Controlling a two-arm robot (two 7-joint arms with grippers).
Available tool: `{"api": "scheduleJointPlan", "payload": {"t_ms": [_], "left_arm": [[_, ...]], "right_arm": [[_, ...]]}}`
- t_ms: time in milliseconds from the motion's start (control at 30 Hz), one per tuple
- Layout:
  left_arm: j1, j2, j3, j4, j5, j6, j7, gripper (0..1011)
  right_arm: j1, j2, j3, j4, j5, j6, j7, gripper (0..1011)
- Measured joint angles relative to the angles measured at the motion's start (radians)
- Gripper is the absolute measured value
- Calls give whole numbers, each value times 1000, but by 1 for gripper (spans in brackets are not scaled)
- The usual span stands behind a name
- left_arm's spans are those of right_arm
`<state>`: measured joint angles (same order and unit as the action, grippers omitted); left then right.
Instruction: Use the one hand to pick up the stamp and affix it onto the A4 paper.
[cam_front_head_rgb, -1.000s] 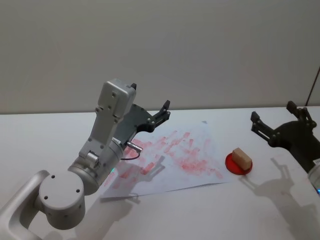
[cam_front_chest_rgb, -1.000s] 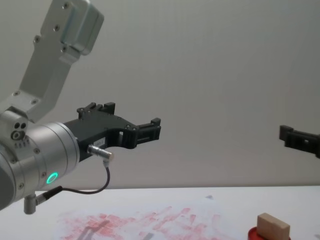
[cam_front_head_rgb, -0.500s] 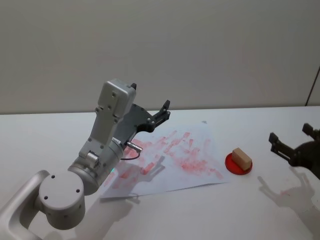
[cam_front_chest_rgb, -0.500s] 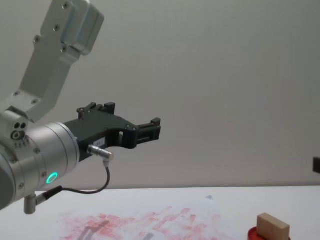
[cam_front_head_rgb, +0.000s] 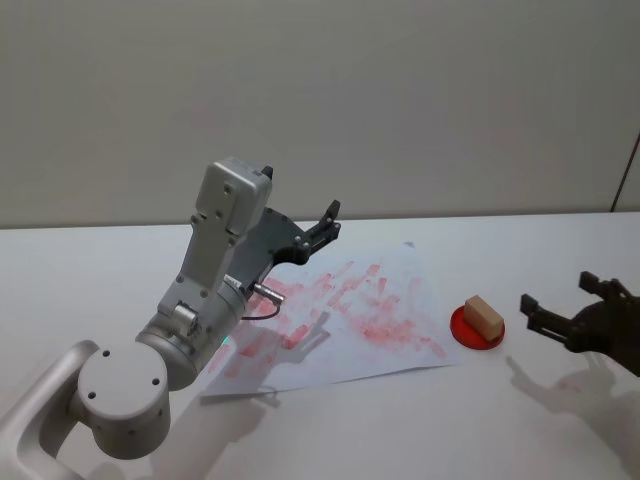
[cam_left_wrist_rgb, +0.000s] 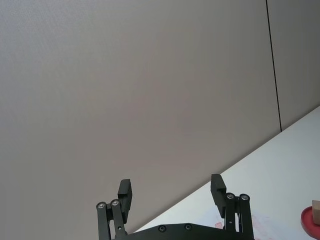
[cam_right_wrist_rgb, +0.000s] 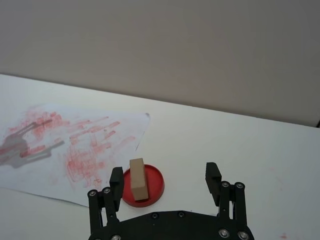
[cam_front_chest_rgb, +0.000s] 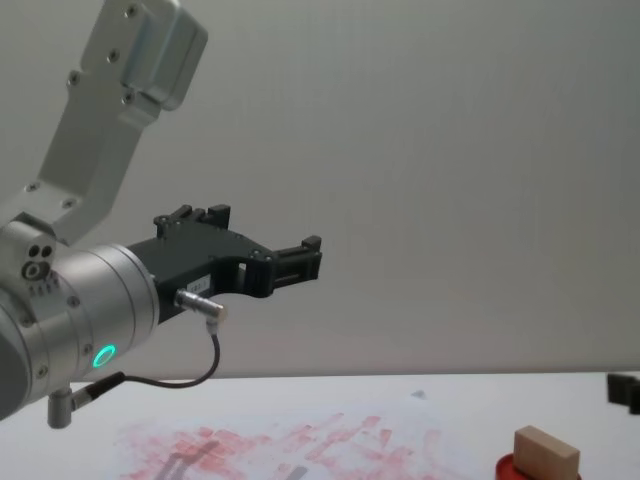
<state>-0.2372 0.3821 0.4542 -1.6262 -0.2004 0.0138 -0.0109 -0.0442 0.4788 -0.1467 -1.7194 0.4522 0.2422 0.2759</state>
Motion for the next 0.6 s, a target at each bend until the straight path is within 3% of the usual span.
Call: {"api": "scheduleJointPlan", "payload": {"t_ms": [267,600], "left_arm": [[0,0,0,0,0,0,0,1001],[0,0,0,0,0,0,0,1001]], "right_arm": [[81,-28,-29,77,-55,62,77,1001],[155,-67,-66,159,-120,100,143,1001]]}}
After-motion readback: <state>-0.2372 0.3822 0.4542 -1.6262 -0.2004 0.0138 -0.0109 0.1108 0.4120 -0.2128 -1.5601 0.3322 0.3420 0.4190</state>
